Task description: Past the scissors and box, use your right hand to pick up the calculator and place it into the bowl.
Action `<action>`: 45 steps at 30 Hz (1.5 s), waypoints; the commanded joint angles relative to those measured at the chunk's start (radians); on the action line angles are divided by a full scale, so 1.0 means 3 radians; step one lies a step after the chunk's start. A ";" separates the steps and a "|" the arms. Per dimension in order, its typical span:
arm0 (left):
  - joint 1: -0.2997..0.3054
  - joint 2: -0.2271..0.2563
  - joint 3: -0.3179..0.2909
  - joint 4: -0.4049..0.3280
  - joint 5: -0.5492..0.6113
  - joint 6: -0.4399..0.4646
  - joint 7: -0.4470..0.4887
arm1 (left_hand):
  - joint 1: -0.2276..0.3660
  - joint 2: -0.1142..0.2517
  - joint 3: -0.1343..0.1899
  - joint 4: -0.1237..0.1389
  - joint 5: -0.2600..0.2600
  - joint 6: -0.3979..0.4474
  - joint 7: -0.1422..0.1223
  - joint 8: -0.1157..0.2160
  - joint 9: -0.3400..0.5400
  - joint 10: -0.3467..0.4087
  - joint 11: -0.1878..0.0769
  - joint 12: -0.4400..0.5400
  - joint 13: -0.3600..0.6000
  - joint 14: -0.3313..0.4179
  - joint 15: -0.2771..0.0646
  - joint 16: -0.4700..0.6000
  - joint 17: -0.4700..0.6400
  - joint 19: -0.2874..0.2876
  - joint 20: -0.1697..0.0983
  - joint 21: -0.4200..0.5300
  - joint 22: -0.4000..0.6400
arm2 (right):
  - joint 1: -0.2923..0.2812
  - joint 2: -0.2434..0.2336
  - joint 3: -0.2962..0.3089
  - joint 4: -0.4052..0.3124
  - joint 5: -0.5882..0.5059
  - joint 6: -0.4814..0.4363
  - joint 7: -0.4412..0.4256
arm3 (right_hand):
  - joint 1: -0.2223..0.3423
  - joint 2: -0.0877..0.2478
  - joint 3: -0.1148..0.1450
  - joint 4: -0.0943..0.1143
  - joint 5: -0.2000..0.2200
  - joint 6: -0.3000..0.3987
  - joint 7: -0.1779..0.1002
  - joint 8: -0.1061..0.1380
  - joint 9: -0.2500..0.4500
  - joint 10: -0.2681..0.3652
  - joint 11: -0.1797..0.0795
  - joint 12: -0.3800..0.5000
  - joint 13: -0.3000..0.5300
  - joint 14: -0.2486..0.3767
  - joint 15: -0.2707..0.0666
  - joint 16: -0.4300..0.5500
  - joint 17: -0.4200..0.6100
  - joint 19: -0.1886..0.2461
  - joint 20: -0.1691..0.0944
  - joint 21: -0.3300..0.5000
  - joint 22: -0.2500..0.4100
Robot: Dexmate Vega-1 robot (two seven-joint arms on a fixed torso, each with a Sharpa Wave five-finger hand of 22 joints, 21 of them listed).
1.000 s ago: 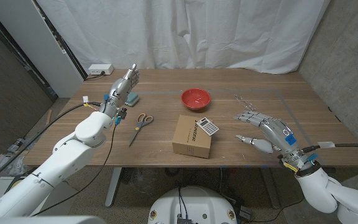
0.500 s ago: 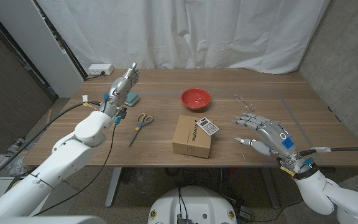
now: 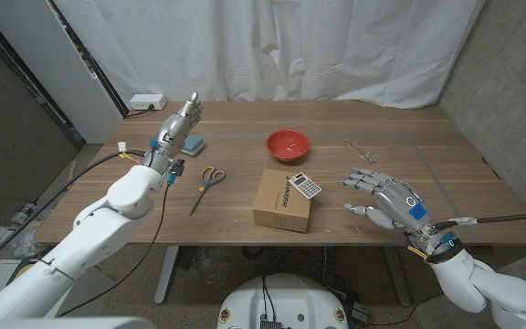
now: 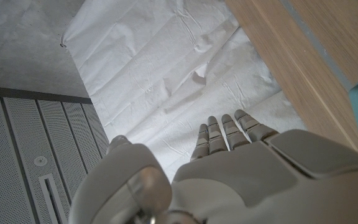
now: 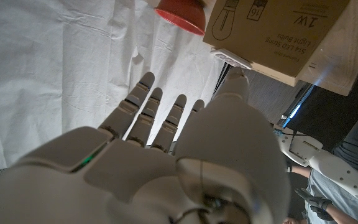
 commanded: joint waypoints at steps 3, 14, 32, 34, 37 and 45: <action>0.0088 0.0009 -0.0091 -0.0076 0.0030 0.0000 0.0024 | 0.0033 0.0019 -0.0030 0.0005 -0.0008 0.0007 -0.0002 -0.0007 0.0018 0.0012 0.0002 -0.0010 0.0007 -0.0004 0.0006 -0.0005 0.0017 -0.0002 0.0004 -0.0001 0.0017 | 0.0425 -0.0092 -0.0468 0.0148 0.0042 -0.0168 -0.0070 | 0.0020 0.0043 -0.0024 0.0021 -0.0007 0.0026 0.0010 0.0006 0.0015 -0.0012 -0.0009 -0.0004 0.0012 -0.0001 -0.0561 -0.0001 0.0012 -0.0012 -0.0539 0.0010 0.0003; 0.0251 -0.0019 -0.0212 -0.0226 0.0079 0.0066 0.0158 | 0.0032 0.0022 -0.0037 0.0007 -0.0007 0.0008 -0.0002 -0.0008 0.0018 0.0015 0.0003 -0.0010 0.0007 -0.0007 0.0007 -0.0006 0.0017 -0.0002 0.0006 -0.0002 0.0017 | 0.0749 -0.0160 -0.0765 0.0298 0.0126 -0.0056 -0.0060 | 0.0023 0.0061 -0.0015 0.0041 -0.0036 0.0047 0.0010 0.0010 0.0016 0.0001 -0.0011 -0.0002 0.0011 -0.0001 -0.0559 -0.0002 0.0012 -0.0020 -0.0539 0.0012 0.0005; 0.0190 -0.0106 -0.0137 -0.0271 0.0150 0.0166 0.0189 | 0.0034 0.0027 -0.0049 0.0009 -0.0005 0.0011 0.0000 -0.0008 0.0019 0.0011 0.0007 -0.0013 0.0007 -0.0006 0.0010 -0.0007 0.0017 -0.0002 0.0005 -0.0004 0.0017 | 0.1071 -0.0220 -0.1010 0.0481 0.0151 0.0085 -0.0119 | 0.0089 0.0064 0.0015 0.0029 -0.0047 0.0029 0.0009 0.0007 0.0019 -0.0062 -0.0015 -0.0009 0.0014 -0.0061 -0.0557 -0.0006 0.0012 -0.0078 -0.0533 0.0011 0.0008; 0.0167 -0.0119 -0.0118 -0.0253 0.0150 0.0154 0.0180 | 0.0033 0.0028 -0.0050 0.0009 -0.0005 0.0008 -0.0003 -0.0009 0.0019 0.0012 0.0010 -0.0013 0.0007 -0.0006 0.0007 -0.0007 0.0017 -0.0002 0.0005 -0.0005 0.0017 | 0.1112 -0.0206 -0.1047 0.0512 0.0141 0.0104 -0.0125 | 0.0096 0.0069 0.0020 0.0028 -0.0046 0.0030 0.0009 0.0008 0.0019 -0.0068 -0.0015 -0.0009 0.0014 -0.0066 -0.0556 -0.0006 0.0012 -0.0085 -0.0527 0.0011 0.0009; 0.0149 -0.0119 -0.0103 -0.0240 0.0153 0.0149 0.0164 | 0.0033 0.0029 -0.0053 0.0010 -0.0004 0.0009 -0.0002 -0.0009 0.0019 0.0017 0.0009 -0.0011 0.0007 -0.0006 0.0009 -0.0007 0.0017 -0.0003 0.0005 -0.0005 0.0017 | 0.1152 -0.0191 -0.1093 0.0535 0.0133 0.0117 -0.0128 | 0.0098 0.0073 0.0023 0.0030 -0.0046 0.0033 0.0009 0.0010 0.0020 -0.0073 -0.0014 -0.0008 0.0014 -0.0074 -0.0554 -0.0007 0.0013 -0.0092 -0.0526 0.0011 0.0009; 0.0165 -0.0127 -0.0114 -0.0218 0.0148 0.0119 0.0163 | 0.0033 0.0032 -0.0060 0.0012 -0.0004 0.0014 -0.0002 -0.0008 0.0019 0.0018 0.0011 -0.0012 0.0007 -0.0009 0.0010 -0.0008 0.0017 -0.0006 0.0007 -0.0007 0.0017 | 0.1245 -0.0141 -0.1186 0.0571 0.0090 0.0124 -0.0187 | 0.0137 0.0105 0.0056 0.0021 -0.0047 0.0031 0.0009 0.0009 0.0020 -0.0102 -0.0015 -0.0011 0.0015 -0.0125 -0.0542 -0.0013 0.0015 -0.0123 -0.0514 0.0008 0.0010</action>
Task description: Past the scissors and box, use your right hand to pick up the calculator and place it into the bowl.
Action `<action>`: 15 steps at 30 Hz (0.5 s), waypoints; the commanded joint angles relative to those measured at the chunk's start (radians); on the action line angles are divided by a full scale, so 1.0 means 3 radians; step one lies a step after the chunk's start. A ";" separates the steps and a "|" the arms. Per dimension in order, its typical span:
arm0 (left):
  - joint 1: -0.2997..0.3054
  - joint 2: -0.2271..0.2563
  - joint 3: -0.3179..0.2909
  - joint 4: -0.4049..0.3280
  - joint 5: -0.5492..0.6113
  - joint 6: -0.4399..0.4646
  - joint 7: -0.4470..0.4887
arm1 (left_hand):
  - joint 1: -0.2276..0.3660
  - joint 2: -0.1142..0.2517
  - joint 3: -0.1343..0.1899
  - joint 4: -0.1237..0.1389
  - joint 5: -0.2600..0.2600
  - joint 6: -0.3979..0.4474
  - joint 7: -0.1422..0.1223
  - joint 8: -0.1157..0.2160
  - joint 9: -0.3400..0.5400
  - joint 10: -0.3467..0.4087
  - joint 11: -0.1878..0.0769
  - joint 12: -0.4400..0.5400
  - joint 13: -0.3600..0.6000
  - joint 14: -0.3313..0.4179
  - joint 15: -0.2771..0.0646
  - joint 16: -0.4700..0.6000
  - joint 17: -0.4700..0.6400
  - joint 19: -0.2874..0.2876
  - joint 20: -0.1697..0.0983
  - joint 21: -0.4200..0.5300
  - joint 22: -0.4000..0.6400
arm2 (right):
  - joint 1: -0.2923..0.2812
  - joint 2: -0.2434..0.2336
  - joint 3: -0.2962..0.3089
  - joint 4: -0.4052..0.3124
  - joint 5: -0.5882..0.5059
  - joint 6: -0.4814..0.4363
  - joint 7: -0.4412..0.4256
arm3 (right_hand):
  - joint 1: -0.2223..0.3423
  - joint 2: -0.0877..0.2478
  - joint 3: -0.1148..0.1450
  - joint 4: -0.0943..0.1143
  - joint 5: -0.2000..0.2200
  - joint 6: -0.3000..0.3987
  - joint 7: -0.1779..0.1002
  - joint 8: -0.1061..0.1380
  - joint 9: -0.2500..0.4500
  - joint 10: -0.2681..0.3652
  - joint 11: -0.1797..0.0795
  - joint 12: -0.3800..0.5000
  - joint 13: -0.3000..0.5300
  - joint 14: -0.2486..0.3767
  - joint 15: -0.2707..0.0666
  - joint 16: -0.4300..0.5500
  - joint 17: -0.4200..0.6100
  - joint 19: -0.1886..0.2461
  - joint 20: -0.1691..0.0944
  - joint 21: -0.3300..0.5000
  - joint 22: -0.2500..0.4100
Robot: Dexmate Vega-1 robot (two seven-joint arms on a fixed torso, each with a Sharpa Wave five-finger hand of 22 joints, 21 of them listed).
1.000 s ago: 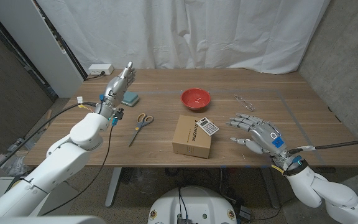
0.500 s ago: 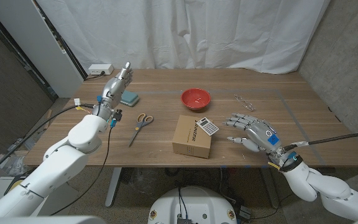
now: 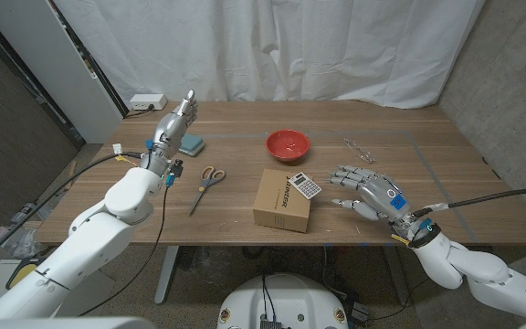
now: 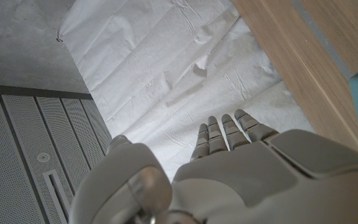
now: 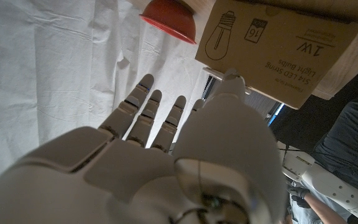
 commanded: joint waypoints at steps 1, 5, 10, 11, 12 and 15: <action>-0.0008 -0.0024 0.0015 0.0033 0.0011 -0.0032 -0.0013 | 0.0016 0.0015 -0.0020 -0.0002 -0.0004 0.0016 -0.0003 -0.0008 0.0019 0.0018 0.0007 -0.0012 0.0008 -0.0010 0.0010 -0.0010 0.0017 -0.0007 0.0008 -0.0009 0.0017 | 0.0187 0.0068 -0.0170 0.0086 -0.0057 0.0041 -0.0061 | 0.0053 0.0019 0.0023 -0.0003 -0.0004 0.0007 0.0007 0.0009 0.0004 -0.0029 -0.0004 -0.0011 0.0005 -0.0025 -0.0549 0.0000 0.0015 -0.0022 -0.0520 0.0007 0.0011; 0.0033 -0.0015 -0.0017 0.0018 0.0013 -0.0044 -0.0008 | 0.0016 0.0016 -0.0024 -0.0001 -0.0003 0.0018 0.0000 -0.0008 0.0019 0.0020 0.0009 -0.0012 0.0008 -0.0006 0.0008 -0.0009 0.0017 -0.0007 0.0010 -0.0009 0.0017 | 0.0279 0.0100 -0.0242 0.0142 -0.0085 0.0108 -0.0052 | 0.0058 0.0020 0.0028 -0.0004 -0.0007 0.0003 0.0007 0.0007 0.0004 -0.0034 -0.0003 -0.0010 0.0006 -0.0034 -0.0543 0.0002 0.0015 -0.0035 -0.0513 0.0006 0.0011; 0.0128 -0.0008 -0.0092 -0.0035 0.0015 -0.0035 0.0028 | 0.0017 0.0018 -0.0028 -0.0001 -0.0003 0.0018 0.0001 -0.0008 0.0019 0.0017 0.0005 -0.0013 0.0008 -0.0005 0.0007 -0.0008 0.0017 -0.0008 0.0008 -0.0010 0.0017 | 0.0369 0.0130 -0.0311 0.0193 -0.0107 0.0168 -0.0045 | 0.0055 0.0021 0.0030 -0.0001 -0.0009 0.0000 0.0007 0.0006 0.0004 -0.0036 -0.0002 -0.0009 0.0006 -0.0039 -0.0543 0.0002 0.0016 -0.0040 -0.0512 0.0006 0.0011; 0.0147 -0.0008 -0.0107 -0.0044 0.0016 -0.0031 0.0036 | 0.0017 0.0018 -0.0028 -0.0001 -0.0003 0.0018 0.0001 -0.0008 0.0019 0.0018 0.0003 -0.0013 0.0008 -0.0005 0.0006 -0.0009 0.0017 -0.0008 0.0009 -0.0010 0.0017 | 0.0389 0.0138 -0.0323 0.0201 -0.0111 0.0180 -0.0041 | 0.0054 0.0024 0.0031 0.0001 -0.0009 0.0000 0.0007 0.0006 0.0004 -0.0036 -0.0002 -0.0009 0.0006 -0.0039 -0.0542 0.0003 0.0016 -0.0041 -0.0511 0.0006 0.0011; 0.0164 -0.0009 -0.0120 -0.0053 0.0016 -0.0029 0.0041 | 0.0017 0.0019 -0.0030 0.0000 -0.0003 0.0019 -0.0001 -0.0008 0.0019 0.0016 0.0003 -0.0014 0.0008 -0.0005 0.0007 -0.0009 0.0017 -0.0007 0.0007 -0.0010 0.0017 | 0.0406 0.0144 -0.0335 0.0210 -0.0117 0.0188 -0.0040 | 0.0053 0.0028 0.0033 0.0002 -0.0010 0.0001 0.0007 0.0006 0.0004 -0.0036 -0.0003 -0.0008 0.0006 -0.0039 -0.0538 0.0004 0.0017 -0.0039 -0.0508 0.0007 0.0011; 0.0206 -0.0014 -0.0154 -0.0071 0.0015 -0.0028 0.0048 | 0.0017 0.0020 -0.0032 0.0000 -0.0003 0.0019 0.0002 -0.0008 0.0019 0.0018 0.0006 -0.0014 0.0008 -0.0005 0.0011 -0.0009 0.0017 -0.0008 0.0009 -0.0010 0.0017 | 0.0456 0.0166 -0.0371 0.0240 -0.0130 0.0219 -0.0040 | 0.0053 0.0032 0.0037 0.0005 -0.0012 0.0002 0.0007 0.0007 0.0004 -0.0036 -0.0003 -0.0007 0.0006 -0.0037 -0.0535 0.0007 0.0017 -0.0041 -0.0508 0.0008 0.0011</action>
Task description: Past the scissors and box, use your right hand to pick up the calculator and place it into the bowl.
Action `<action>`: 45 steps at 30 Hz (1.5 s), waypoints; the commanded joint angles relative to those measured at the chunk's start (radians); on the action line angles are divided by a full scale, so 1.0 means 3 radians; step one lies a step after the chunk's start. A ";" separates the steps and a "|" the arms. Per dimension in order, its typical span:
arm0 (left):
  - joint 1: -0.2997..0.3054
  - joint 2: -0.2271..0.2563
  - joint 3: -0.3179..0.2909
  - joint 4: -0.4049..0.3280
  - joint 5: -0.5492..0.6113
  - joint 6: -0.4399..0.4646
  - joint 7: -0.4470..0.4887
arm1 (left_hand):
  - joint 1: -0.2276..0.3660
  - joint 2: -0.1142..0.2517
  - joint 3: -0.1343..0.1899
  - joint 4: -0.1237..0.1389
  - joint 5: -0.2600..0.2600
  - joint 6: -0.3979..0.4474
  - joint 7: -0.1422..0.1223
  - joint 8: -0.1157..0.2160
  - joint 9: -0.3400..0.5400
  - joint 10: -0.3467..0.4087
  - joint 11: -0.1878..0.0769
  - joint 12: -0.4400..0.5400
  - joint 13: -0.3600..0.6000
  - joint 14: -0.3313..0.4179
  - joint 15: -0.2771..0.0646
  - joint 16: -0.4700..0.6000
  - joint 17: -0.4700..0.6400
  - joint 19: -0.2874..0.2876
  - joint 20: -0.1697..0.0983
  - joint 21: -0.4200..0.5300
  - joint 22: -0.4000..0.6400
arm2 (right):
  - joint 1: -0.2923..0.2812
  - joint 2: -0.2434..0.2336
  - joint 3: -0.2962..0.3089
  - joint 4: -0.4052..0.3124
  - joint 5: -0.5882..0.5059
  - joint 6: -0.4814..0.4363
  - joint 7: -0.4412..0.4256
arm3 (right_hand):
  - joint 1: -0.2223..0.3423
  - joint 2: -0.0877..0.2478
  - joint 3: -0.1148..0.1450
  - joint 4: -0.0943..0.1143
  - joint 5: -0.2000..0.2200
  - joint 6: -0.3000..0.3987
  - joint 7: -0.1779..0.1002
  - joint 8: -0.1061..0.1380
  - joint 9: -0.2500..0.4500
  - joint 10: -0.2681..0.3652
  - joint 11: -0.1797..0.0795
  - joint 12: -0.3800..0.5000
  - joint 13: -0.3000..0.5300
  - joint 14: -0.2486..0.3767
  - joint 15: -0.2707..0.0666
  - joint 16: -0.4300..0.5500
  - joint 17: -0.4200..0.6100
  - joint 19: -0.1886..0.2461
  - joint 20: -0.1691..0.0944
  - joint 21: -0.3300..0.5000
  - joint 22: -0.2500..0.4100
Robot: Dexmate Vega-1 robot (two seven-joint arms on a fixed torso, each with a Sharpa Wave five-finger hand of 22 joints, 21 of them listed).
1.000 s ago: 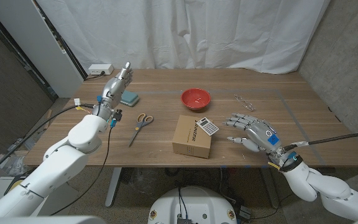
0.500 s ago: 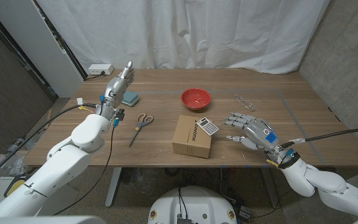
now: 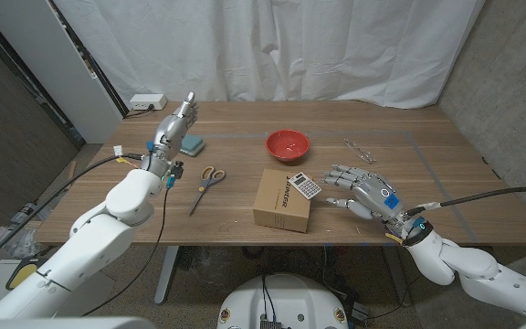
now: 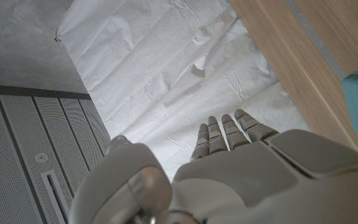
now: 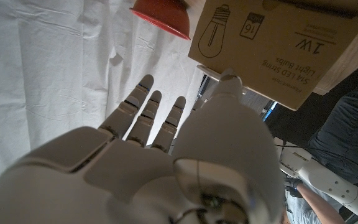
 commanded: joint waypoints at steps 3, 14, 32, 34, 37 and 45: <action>0.0164 -0.0010 -0.0135 -0.0076 0.0009 -0.0014 0.0043 | 0.0017 0.0021 -0.0020 0.0013 -0.0002 0.0019 0.0003 -0.0009 0.0019 0.0013 0.0005 -0.0016 0.0008 -0.0006 0.0011 -0.0009 0.0017 -0.0009 0.0010 -0.0011 0.0017 | 0.0254 0.0104 -0.0196 0.0138 -0.0068 0.0129 -0.0004 | 0.0030 0.0010 0.0012 0.0006 -0.0014 0.0005 0.0006 0.0008 0.0004 -0.0014 0.0010 -0.0005 0.0007 -0.0012 -0.0532 0.0008 0.0017 -0.0027 -0.0499 0.0008 0.0012; 0.0129 -0.0019 -0.0141 -0.0062 0.0029 0.0004 0.0008 | 0.0018 0.0024 -0.0028 0.0015 -0.0001 0.0021 0.0002 -0.0009 0.0019 0.0020 0.0004 -0.0014 0.0008 -0.0005 0.0008 -0.0009 0.0017 -0.0009 0.0008 -0.0011 0.0017 | 0.0378 0.0198 -0.0291 0.0271 -0.0074 0.0152 -0.0046 | 0.0037 0.0024 0.0028 0.0008 -0.0021 0.0021 0.0006 0.0014 0.0005 -0.0011 0.0008 -0.0001 0.0007 -0.0014 -0.0533 0.0011 0.0018 -0.0033 -0.0495 0.0011 0.0012; 0.0049 -0.0032 -0.0103 -0.0004 0.0003 0.0073 -0.0009 | 0.0018 0.0029 -0.0041 0.0017 0.0000 0.0028 -0.0001 -0.0008 0.0019 0.0019 0.0004 -0.0016 0.0008 -0.0005 0.0011 -0.0009 0.0017 -0.0014 0.0014 -0.0013 0.0017 | 0.0530 0.0261 -0.0397 0.0418 -0.0020 0.0217 -0.0025 | 0.0039 0.0047 0.0056 0.0021 -0.0043 0.0139 0.0006 0.0053 0.0008 0.0013 0.0008 0.0013 0.0008 0.0019 -0.0530 0.0023 0.0018 -0.0026 -0.0478 0.0021 0.0012; 0.0027 -0.0033 -0.0087 0.0010 -0.0003 0.0082 -0.0014 | 0.0018 0.0030 -0.0043 0.0017 0.0001 0.0028 -0.0004 -0.0008 0.0019 0.0018 0.0003 -0.0016 0.0008 -0.0006 0.0008 -0.0010 0.0017 -0.0014 0.0014 -0.0013 0.0017 | 0.0535 0.0262 -0.0403 0.0426 -0.0018 0.0221 -0.0033 | 0.0038 0.0051 0.0060 0.0023 -0.0047 0.0162 0.0008 0.0061 0.0009 0.0020 0.0009 0.0016 0.0008 0.0027 -0.0532 0.0025 0.0019 -0.0020 -0.0475 0.0025 0.0012; -0.0005 -0.0031 -0.0068 0.0031 -0.0009 0.0096 -0.0018 | 0.0018 0.0030 -0.0045 0.0017 0.0001 0.0028 -0.0003 -0.0009 0.0019 0.0018 0.0000 -0.0016 0.0008 -0.0006 0.0008 -0.0010 0.0017 -0.0016 0.0017 -0.0014 0.0017 | 0.0538 0.0267 -0.0407 0.0434 -0.0008 0.0225 -0.0050 | 0.0041 0.0055 0.0071 0.0026 -0.0057 0.0232 0.0008 0.0083 0.0011 0.0028 0.0007 0.0020 0.0008 0.0037 -0.0532 0.0025 0.0018 -0.0012 -0.0474 0.0030 0.0013; -0.0107 -0.0033 0.0003 0.0110 -0.0034 0.0106 -0.0042 | 0.0018 0.0033 -0.0050 0.0019 0.0001 0.0030 -0.0002 -0.0009 0.0019 0.0018 0.0002 -0.0016 0.0008 -0.0005 0.0009 -0.0009 0.0017 -0.0020 0.0021 -0.0015 0.0018 | 0.0488 0.0244 -0.0389 0.0377 0.0005 0.0163 -0.0066 | 0.0121 0.0080 0.0136 -0.0003 -0.0076 0.0396 0.0004 0.0133 0.0021 0.0047 0.0003 0.0027 0.0009 0.0046 -0.0546 0.0018 0.0016 -0.0023 -0.0478 0.0032 0.0016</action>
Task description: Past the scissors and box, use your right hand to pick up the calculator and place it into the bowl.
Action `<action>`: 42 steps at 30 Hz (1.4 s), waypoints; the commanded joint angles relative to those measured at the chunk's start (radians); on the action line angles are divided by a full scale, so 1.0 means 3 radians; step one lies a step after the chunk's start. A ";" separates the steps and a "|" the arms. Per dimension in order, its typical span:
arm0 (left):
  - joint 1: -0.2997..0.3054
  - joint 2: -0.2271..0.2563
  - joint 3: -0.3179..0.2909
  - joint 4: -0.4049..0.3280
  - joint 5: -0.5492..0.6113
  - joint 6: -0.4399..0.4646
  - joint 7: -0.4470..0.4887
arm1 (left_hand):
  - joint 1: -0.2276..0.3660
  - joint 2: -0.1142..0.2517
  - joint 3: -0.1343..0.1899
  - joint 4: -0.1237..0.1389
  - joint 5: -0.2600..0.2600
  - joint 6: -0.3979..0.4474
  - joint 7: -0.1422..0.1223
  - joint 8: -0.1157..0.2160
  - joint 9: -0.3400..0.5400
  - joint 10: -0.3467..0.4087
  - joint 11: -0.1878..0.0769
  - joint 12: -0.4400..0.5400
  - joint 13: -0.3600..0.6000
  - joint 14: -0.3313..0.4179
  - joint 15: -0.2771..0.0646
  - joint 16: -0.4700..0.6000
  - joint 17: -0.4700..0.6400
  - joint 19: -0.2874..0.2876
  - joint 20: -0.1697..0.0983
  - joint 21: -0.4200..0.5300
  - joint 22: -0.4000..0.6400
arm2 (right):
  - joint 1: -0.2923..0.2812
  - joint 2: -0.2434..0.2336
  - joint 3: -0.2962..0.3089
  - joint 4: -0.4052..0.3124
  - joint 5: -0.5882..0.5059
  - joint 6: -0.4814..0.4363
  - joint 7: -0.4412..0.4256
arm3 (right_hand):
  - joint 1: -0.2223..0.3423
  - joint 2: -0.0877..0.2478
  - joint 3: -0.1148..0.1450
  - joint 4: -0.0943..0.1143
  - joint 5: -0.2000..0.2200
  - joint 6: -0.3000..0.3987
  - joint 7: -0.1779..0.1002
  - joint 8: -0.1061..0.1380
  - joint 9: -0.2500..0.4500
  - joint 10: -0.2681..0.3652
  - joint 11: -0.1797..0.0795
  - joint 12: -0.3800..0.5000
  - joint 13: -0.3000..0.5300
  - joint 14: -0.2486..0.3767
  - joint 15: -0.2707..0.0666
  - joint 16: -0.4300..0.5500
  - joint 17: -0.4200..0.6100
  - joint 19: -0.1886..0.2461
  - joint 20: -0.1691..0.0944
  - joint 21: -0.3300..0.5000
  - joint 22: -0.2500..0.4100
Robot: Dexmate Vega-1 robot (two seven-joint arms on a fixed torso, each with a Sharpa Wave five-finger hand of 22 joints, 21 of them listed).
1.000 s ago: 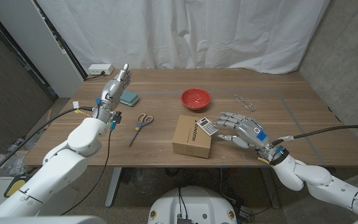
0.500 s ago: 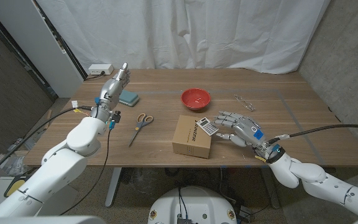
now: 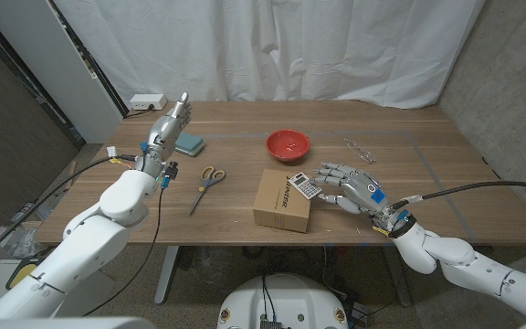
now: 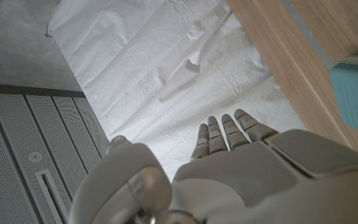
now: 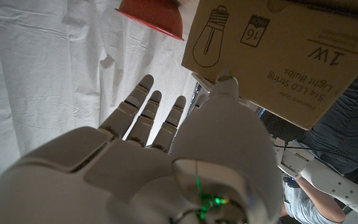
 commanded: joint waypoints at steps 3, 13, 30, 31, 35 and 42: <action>-0.0155 -0.0007 0.0113 0.0130 -0.0049 0.0025 -0.0042 | 0.0018 0.0034 -0.0014 0.0006 0.0001 0.0030 -0.0002 -0.0009 0.0019 0.0020 0.0003 -0.0016 0.0008 -0.0006 0.0008 -0.0010 0.0017 -0.0006 0.0006 -0.0002 0.0018 | -0.0026 -0.0007 -0.0003 -0.0036 0.0021 -0.0062 -0.0026 | 0.0071 0.0009 0.0032 -0.0027 -0.0024 0.0055 -0.0007 0.0019 0.0008 0.0032 -0.0010 0.0012 0.0010 0.0047 -0.0531 0.0018 0.0017 -0.0004 -0.0486 0.0018 0.0017; -0.0235 0.0023 0.0160 0.0207 -0.0085 0.0023 -0.0068 | 0.0020 0.0040 -0.0022 0.0007 0.0003 0.0034 -0.0001 -0.0008 0.0019 0.0021 -0.0006 -0.0016 0.0008 -0.0002 0.0009 -0.0008 0.0017 -0.0006 0.0004 -0.0001 0.0018 | 0.0001 0.0023 -0.0028 -0.0038 0.0038 -0.0011 -0.0013 | 0.0195 0.0045 0.0134 -0.0072 -0.0029 0.0082 -0.0006 0.0016 0.0011 0.0143 -0.0023 0.0052 0.0027 0.0004 -0.0485 0.0018 0.0035 -0.0076 -0.0463 0.0002 0.0021; -0.0292 0.0080 0.0196 0.0245 -0.0136 0.0043 -0.0079 | 0.0024 0.0050 -0.0033 0.0009 0.0004 0.0034 0.0005 -0.0010 0.0019 0.0020 0.0001 -0.0017 0.0009 -0.0003 0.0016 -0.0009 0.0017 -0.0005 -0.0007 0.0000 0.0018 | -0.0020 0.0040 -0.0042 -0.0054 0.0019 -0.0032 -0.0003 | 0.0263 0.0046 0.0237 -0.0076 -0.0058 0.0142 -0.0006 0.0034 0.0019 0.0351 -0.0033 0.0113 0.0059 0.0077 -0.0489 0.0077 0.0071 -0.0087 -0.0455 0.0011 0.0017; -0.0291 0.0083 0.0197 0.0242 -0.0139 0.0046 -0.0077 | 0.0024 0.0051 -0.0034 0.0009 0.0005 0.0033 0.0005 -0.0010 0.0019 0.0023 0.0003 -0.0017 0.0009 -0.0004 0.0015 -0.0010 0.0017 -0.0006 -0.0006 -0.0001 0.0018 | -0.0023 0.0042 -0.0043 -0.0051 0.0022 -0.0032 -0.0006 | 0.0262 0.0045 0.0240 -0.0074 -0.0060 0.0150 -0.0005 0.0037 0.0021 0.0356 -0.0033 0.0113 0.0059 0.0081 -0.0489 0.0079 0.0072 -0.0086 -0.0453 0.0012 0.0017; -0.0291 0.0091 0.0207 0.0236 -0.0140 0.0046 -0.0075 | 0.0026 0.0053 -0.0037 0.0009 0.0005 0.0038 0.0009 -0.0009 0.0019 0.0025 0.0004 -0.0016 0.0009 -0.0005 0.0018 -0.0010 0.0017 -0.0009 -0.0004 -0.0002 0.0018 | -0.0041 0.0040 -0.0043 -0.0055 0.0018 -0.0044 -0.0028 | 0.0261 0.0044 0.0249 -0.0069 -0.0066 0.0173 -0.0005 0.0049 0.0027 0.0376 -0.0034 0.0115 0.0060 0.0096 -0.0487 0.0084 0.0075 -0.0075 -0.0449 0.0018 0.0016; -0.0304 0.0098 0.0229 0.0232 -0.0137 0.0051 -0.0067 | 0.0028 0.0057 -0.0042 0.0009 0.0006 0.0037 0.0005 -0.0010 0.0019 0.0023 0.0006 -0.0017 0.0009 -0.0006 0.0016 -0.0010 0.0017 -0.0008 -0.0002 -0.0001 0.0018 | -0.0049 0.0041 -0.0043 -0.0053 0.0015 -0.0057 -0.0035 | 0.0275 0.0035 0.0326 -0.0047 -0.0120 0.0405 -0.0006 0.0164 0.0076 0.0621 -0.0035 0.0179 0.0088 0.0203 -0.0500 0.0115 0.0089 -0.0043 -0.0438 0.0038 0.0012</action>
